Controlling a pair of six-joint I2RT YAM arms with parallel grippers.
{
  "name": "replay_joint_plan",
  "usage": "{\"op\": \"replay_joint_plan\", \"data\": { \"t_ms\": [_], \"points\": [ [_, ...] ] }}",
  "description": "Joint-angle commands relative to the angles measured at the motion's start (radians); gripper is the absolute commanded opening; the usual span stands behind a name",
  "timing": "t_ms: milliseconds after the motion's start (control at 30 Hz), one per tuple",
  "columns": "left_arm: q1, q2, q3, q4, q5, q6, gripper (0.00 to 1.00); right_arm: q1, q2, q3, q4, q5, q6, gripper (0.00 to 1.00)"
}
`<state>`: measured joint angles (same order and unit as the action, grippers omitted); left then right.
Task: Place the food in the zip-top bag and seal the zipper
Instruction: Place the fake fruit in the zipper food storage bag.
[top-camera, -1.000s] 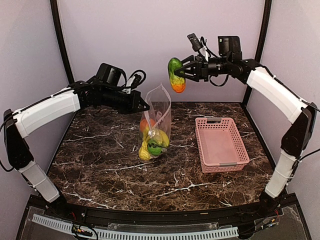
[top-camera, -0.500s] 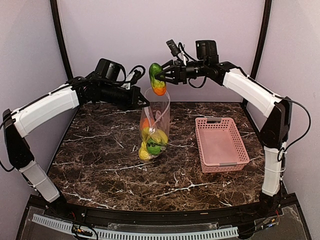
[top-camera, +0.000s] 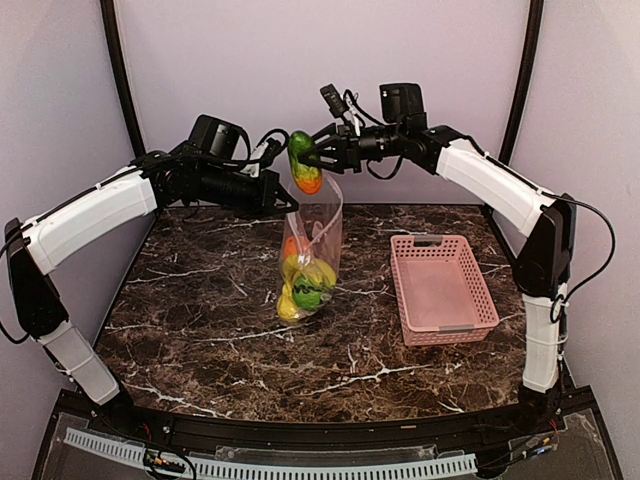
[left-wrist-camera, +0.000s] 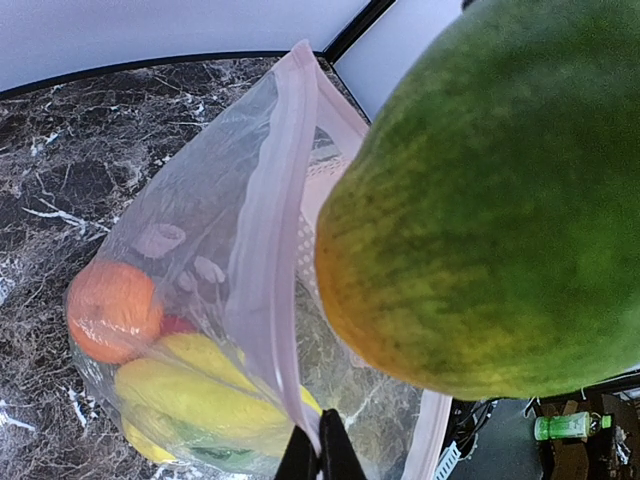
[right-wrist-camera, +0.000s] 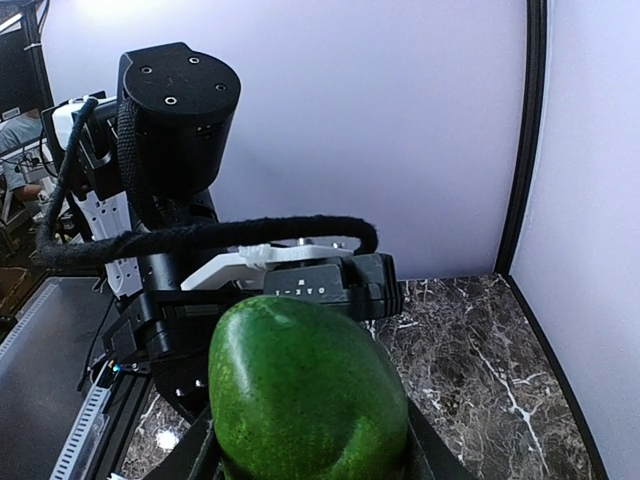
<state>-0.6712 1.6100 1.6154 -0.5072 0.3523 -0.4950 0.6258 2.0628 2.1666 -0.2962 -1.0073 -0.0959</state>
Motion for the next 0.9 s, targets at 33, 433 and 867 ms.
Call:
{"op": "replay_joint_plan", "data": {
  "t_ms": [33,433,867],
  "points": [
    [0.001,-0.018,0.026,0.002,0.006,0.005,0.01,0.006,-0.002,-0.016,-0.013,0.045,-0.048,0.09],
    [-0.001,-0.02,0.005,0.004,0.01,0.003,0.01,0.006,-0.04,-0.048,-0.024,0.074,-0.073,0.57],
    [-0.001,-0.024,-0.013,0.014,0.021,0.023,0.01,-0.001,-0.144,-0.101,-0.12,0.129,-0.129,0.74]
  ]
}}
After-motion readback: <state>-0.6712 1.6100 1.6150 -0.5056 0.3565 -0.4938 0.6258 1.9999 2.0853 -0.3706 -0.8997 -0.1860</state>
